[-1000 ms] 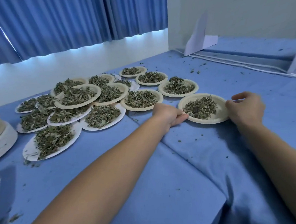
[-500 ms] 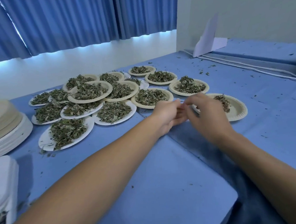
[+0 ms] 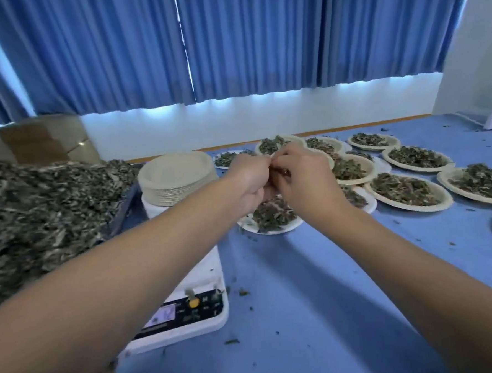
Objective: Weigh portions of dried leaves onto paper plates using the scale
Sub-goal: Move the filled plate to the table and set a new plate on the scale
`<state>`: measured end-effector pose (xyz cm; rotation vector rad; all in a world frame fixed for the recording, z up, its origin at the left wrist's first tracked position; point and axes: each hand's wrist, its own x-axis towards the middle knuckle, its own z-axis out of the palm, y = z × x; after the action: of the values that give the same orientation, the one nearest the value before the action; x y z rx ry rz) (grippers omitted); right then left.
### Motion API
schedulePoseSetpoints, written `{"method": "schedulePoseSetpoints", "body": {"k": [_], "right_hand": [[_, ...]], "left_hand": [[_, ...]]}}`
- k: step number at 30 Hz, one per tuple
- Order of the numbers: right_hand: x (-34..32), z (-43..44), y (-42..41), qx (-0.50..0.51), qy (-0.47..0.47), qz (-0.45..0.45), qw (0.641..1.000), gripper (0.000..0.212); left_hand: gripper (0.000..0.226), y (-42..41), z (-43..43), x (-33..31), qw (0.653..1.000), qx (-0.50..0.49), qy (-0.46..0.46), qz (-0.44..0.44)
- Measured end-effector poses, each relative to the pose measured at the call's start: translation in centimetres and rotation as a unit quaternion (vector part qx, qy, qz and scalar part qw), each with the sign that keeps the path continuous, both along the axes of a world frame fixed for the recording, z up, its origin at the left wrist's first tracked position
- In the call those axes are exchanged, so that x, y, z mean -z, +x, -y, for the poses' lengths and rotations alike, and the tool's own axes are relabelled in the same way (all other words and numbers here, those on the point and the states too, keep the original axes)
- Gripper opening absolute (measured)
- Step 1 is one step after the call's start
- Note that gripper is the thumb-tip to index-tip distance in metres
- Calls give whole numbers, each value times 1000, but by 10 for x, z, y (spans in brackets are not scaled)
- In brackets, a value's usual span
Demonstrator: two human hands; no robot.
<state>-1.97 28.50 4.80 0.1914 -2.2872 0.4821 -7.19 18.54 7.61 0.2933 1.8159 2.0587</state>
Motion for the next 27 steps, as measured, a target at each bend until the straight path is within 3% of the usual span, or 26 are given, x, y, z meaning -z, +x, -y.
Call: {"method": "schedulePoseSetpoints", "body": {"k": [4,6,7,9,11,17,22,27], "right_hand": [[-9,63,-50,-61,25,36,997,17],[-9,85,-73,-78,65,46,994,20],[-9,92,-83,-77,89,47,992,23],[-10,99,-99,-72,126,43,988,26],[-12,97,-113,-78,154,66,983,26],[-12,87,-125,-125,182,147,964,22],[-12,86,-128,-126,198,143,962,24],[-9,85,-134,-122,199,148,961,25]], "left_hand": [[22,-35,76,-6,997,-61,-21,-34],[22,-56,109,-5,988,-90,-86,-93],[19,-68,126,-3,969,-105,-154,-160],[18,-88,158,-1,896,-125,-285,-317],[14,-101,183,-1,831,-91,-362,-412],[17,-117,210,4,724,33,-470,-504],[15,-121,209,4,700,48,-459,-544],[14,-125,209,3,702,59,-440,-557]]}}
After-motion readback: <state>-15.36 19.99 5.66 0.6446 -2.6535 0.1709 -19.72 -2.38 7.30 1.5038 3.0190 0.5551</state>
